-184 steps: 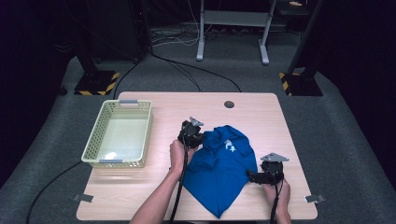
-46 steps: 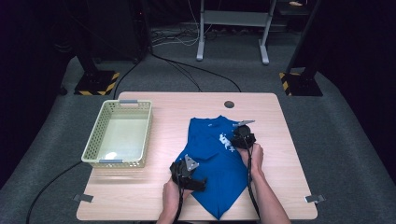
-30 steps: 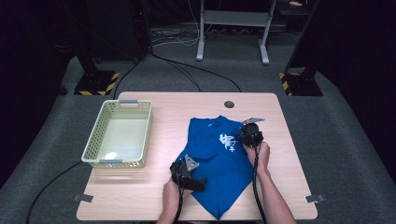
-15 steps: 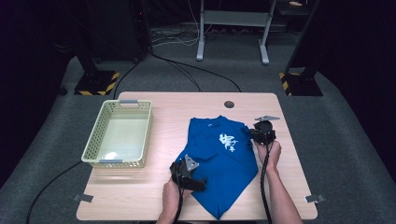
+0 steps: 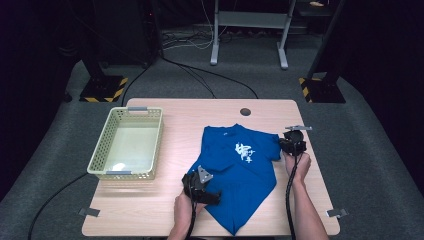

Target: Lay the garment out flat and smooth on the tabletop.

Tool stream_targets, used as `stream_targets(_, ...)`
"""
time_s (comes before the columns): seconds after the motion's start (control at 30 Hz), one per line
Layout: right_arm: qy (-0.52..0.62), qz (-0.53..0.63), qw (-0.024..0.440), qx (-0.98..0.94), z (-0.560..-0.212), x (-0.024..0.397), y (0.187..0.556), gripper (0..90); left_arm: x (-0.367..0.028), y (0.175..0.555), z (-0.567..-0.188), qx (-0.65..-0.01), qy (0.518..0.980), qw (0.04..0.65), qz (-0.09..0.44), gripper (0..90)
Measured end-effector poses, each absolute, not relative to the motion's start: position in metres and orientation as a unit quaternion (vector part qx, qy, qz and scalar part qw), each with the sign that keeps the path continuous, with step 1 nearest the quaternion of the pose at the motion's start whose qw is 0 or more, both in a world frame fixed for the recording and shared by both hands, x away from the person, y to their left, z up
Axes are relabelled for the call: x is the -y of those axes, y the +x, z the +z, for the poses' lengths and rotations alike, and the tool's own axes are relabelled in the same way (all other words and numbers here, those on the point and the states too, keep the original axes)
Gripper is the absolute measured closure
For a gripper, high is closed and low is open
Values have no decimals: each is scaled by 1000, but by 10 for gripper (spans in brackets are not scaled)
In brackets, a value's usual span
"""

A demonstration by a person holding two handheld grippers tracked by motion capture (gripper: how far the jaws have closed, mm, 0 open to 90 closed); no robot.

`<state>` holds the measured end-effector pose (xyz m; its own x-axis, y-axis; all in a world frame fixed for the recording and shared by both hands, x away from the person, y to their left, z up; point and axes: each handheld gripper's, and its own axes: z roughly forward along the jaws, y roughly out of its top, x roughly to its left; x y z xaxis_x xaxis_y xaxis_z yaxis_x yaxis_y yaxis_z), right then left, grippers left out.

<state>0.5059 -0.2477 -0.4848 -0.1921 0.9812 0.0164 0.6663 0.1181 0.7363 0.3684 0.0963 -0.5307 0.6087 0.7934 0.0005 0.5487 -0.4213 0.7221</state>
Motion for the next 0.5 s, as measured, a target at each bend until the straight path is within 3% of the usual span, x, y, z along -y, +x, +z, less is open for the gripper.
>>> stream_targets(0.17,594,308,251,-700,-488,257,506,858,-96,368,-531,-407,825,352,174,22)
stream_targets(0.23,599,299,251,-698,-489,261,506,782,-96,368,-531,-407,825,352,174,22)
stream_targets(0.43,611,313,250,-683,-485,281,493,687,-96,368,-531,-407,825,352,174,22)
stream_targets(0.5,607,321,250,-682,-481,283,486,603,-96,368,-531,-406,825,352,174,22)
